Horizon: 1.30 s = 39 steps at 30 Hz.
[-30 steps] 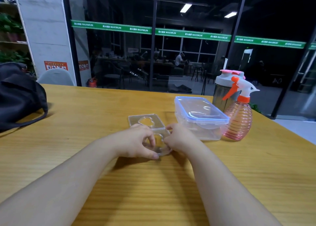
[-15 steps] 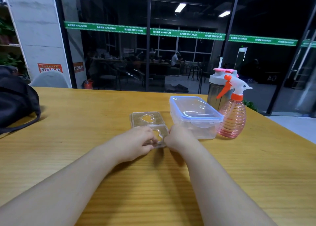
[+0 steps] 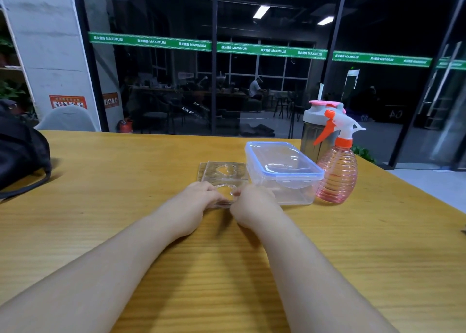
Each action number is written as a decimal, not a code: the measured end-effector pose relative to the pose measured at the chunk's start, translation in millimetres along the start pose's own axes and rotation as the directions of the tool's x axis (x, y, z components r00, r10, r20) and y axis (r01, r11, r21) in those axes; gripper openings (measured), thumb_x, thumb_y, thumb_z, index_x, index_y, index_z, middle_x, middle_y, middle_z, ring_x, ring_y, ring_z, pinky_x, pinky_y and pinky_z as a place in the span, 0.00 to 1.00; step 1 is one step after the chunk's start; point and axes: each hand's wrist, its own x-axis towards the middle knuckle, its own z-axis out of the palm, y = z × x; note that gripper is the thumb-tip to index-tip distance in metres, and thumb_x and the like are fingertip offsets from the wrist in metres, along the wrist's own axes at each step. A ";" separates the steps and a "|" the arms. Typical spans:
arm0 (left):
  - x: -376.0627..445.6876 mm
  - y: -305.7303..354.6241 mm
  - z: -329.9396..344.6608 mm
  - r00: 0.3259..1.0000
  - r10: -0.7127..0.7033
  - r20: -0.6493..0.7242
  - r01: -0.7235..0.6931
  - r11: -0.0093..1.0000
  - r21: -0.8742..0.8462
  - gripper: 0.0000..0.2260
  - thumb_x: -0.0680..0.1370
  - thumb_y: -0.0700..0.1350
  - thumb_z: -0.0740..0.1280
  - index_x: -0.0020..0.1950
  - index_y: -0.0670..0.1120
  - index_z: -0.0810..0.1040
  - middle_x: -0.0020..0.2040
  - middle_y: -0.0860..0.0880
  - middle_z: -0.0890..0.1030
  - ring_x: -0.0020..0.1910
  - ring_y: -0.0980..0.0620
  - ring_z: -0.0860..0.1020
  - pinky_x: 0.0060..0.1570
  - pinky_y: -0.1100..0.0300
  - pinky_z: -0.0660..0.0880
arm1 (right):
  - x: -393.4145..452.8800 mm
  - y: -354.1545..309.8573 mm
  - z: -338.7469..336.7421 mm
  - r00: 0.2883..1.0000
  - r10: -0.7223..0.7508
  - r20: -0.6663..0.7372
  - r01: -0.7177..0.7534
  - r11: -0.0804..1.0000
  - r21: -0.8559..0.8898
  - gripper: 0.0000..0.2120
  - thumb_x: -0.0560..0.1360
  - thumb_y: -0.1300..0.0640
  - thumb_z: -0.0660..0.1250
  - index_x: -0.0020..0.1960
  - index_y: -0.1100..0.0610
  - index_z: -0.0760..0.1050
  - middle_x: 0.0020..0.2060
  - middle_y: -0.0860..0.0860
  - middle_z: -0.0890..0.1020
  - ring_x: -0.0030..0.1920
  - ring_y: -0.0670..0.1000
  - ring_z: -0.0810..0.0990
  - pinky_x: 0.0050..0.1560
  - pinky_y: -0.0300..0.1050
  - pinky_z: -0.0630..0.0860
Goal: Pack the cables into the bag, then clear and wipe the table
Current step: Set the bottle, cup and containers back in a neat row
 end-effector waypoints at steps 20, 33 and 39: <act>-3.6 -1.4 -8.5 0.992 -0.124 -0.016 0.125 0.990 0.063 0.13 0.80 0.45 0.60 0.63 0.52 0.75 0.62 0.52 0.74 0.61 0.53 0.71 0.61 0.58 0.67 | 5.3 0.2 16.0 0.983 -0.179 0.047 0.175 0.982 0.071 0.17 0.77 0.50 0.61 0.63 0.54 0.73 0.65 0.53 0.73 0.66 0.54 0.69 0.63 0.43 0.66; -1.1 -1.0 -7.3 0.991 -0.114 -0.068 0.117 0.992 0.041 0.10 0.80 0.43 0.60 0.54 0.49 0.81 0.54 0.48 0.80 0.54 0.47 0.77 0.55 0.50 0.72 | 11.2 1.3 23.0 0.987 -0.154 0.036 0.153 0.988 0.037 0.18 0.77 0.49 0.61 0.62 0.56 0.74 0.65 0.54 0.73 0.66 0.55 0.69 0.62 0.45 0.67; -1.5 -3.1 -6.9 0.991 -0.109 -0.072 0.113 0.992 0.048 0.10 0.79 0.42 0.60 0.51 0.46 0.81 0.52 0.46 0.80 0.52 0.45 0.77 0.53 0.47 0.73 | 10.3 -1.0 22.1 0.987 -0.154 0.036 0.152 0.988 0.037 0.19 0.77 0.48 0.60 0.64 0.55 0.73 0.65 0.54 0.73 0.66 0.56 0.68 0.63 0.45 0.66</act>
